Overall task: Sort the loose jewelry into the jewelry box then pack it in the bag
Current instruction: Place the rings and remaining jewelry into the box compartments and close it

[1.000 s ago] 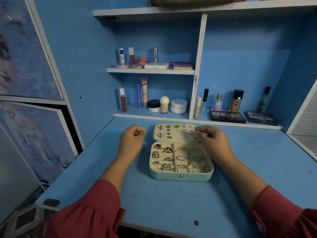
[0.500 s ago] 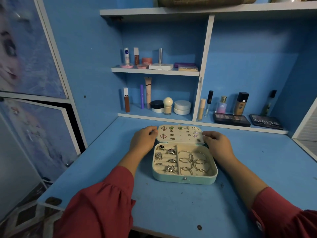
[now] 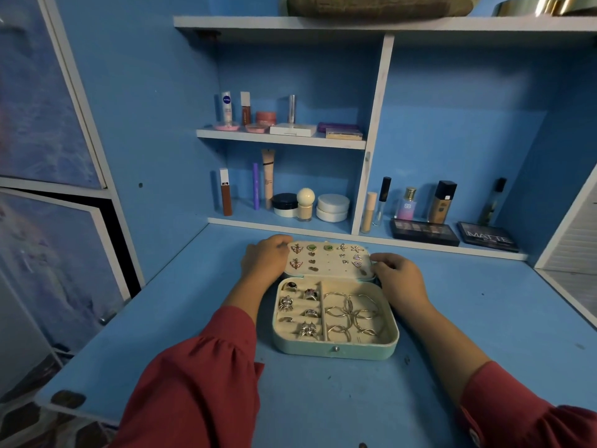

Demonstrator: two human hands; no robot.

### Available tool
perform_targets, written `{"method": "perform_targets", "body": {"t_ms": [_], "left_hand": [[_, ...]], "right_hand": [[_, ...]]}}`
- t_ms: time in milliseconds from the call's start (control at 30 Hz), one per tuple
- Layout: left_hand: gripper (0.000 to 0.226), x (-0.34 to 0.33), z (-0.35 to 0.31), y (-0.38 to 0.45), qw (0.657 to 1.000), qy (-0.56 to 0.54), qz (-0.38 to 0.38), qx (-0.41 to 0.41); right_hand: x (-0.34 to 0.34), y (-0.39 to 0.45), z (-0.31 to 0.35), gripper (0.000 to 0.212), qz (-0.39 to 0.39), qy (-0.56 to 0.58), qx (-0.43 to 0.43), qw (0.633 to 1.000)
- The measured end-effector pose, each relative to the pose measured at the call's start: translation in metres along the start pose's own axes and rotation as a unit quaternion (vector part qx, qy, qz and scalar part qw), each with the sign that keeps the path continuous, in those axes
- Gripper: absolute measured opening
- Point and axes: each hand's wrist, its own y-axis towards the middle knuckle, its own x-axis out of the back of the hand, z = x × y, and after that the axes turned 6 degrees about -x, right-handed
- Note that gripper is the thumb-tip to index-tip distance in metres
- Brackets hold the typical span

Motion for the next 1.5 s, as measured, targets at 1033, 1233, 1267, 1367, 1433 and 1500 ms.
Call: {"method": "perform_targets", "body": {"t_ms": [1033, 1233, 1267, 1367, 1433, 1500], "left_hand": [[0.023, 0.013, -0.029, -0.023, 0.919, -0.382, -0.08, -0.055], [0.014, 0.013, -0.037, -0.029, 0.908, -0.414, -0.064, -0.031], [0.011, 0.013, -0.037, -0.029, 0.909, -0.411, -0.064, -0.032], [0.008, 0.015, -0.039, -0.029, 0.908, -0.412, -0.063, -0.04], [0.008, 0.015, -0.039, -0.03, 0.908, -0.413, -0.06, -0.044], [0.009, 0.016, -0.039, -0.031, 0.908, -0.413, -0.058, -0.042]], "right_hand": [[0.004, -0.007, 0.016, 0.009, 0.07, 0.237, -0.068, 0.967], [0.001, -0.005, 0.021, 0.018, 0.118, 0.247, -0.061, 0.96], [0.001, -0.004, 0.021, 0.017, 0.121, 0.249, -0.06, 0.959], [0.002, -0.004, 0.02, 0.018, 0.135, 0.285, -0.059, 0.947], [0.003, -0.006, 0.021, 0.019, 0.136, 0.307, -0.058, 0.94], [0.003, -0.008, 0.022, 0.017, 0.13, 0.318, -0.057, 0.937]]}}
